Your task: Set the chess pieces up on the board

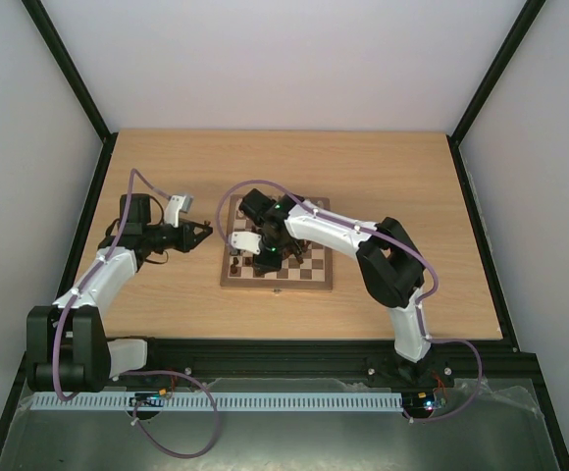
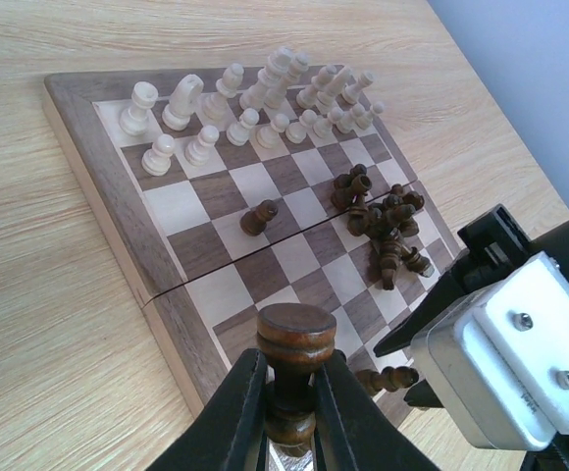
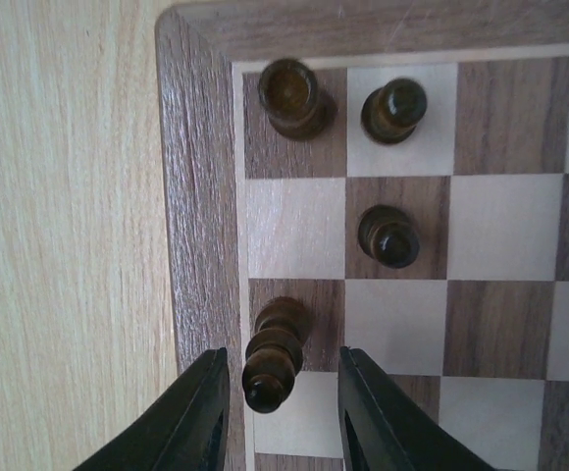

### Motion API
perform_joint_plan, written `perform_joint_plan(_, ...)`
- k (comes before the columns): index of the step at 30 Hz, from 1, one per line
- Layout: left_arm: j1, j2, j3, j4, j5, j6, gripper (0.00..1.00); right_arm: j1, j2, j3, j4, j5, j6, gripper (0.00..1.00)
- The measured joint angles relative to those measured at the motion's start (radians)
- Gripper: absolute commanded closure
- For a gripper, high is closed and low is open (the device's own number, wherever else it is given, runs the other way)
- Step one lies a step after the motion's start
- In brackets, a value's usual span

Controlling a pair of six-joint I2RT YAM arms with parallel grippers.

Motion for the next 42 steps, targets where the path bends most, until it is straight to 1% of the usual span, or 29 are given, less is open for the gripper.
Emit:
perform_joint_plan(4, 0.000, 0.006, 0.009, -0.031, 0.013, 0.034, 0.91, -0.011, -0.003, 0.039, -0.019, -0.018, 0.002, 0.68)
perform_joint_plan(9, -0.020, 0.092, 0.093, -0.159, 0.046, 0.174, 0.91, -0.055, -0.070, 0.074, -0.023, -0.071, -0.013, 0.69)
perform_joint_plan(13, -0.065, 0.212, 0.210, -0.330, 0.086, 0.337, 0.90, -0.098, -0.164, 0.083, -0.009, -0.065, -0.075, 0.72)
perform_joint_plan(17, -0.112, 0.323, 0.324, -0.511, 0.133, 0.489, 0.89, -0.100, -0.224, 0.079, 0.038, -0.036, -0.170, 0.72)
perform_joint_plan(23, -0.172, 0.544, 0.525, -0.820, 0.200, 0.724, 0.89, -0.078, -0.236, 0.065, 0.082, 0.027, -0.339, 0.72)
perform_joint_plan(26, -0.196, 0.629, 0.568, -0.949, 0.225, 0.817, 0.89, -0.065, -0.233, 0.062, 0.083, 0.047, -0.405, 0.69)
perform_joint_plan(29, -0.217, 0.665, 0.575, -1.032, 0.246, 0.864, 0.89, -0.047, -0.232, 0.061, 0.079, 0.060, -0.455, 0.68)
perform_joint_plan(32, -0.228, 0.665, 0.578, -1.075, 0.260, 0.880, 0.89, -0.021, -0.232, 0.060, 0.061, 0.062, -0.492, 0.67)
perform_joint_plan(40, -0.237, 0.669, 0.620, -1.116, 0.296, 0.881, 0.88, 0.007, -0.197, 0.061, -0.016, 0.053, -0.515, 0.66)
perform_joint_plan(42, -0.238, 0.669, 0.634, -1.119, 0.301, 0.878, 0.88, 0.007, -0.182, 0.061, -0.029, 0.054, -0.517, 0.63)
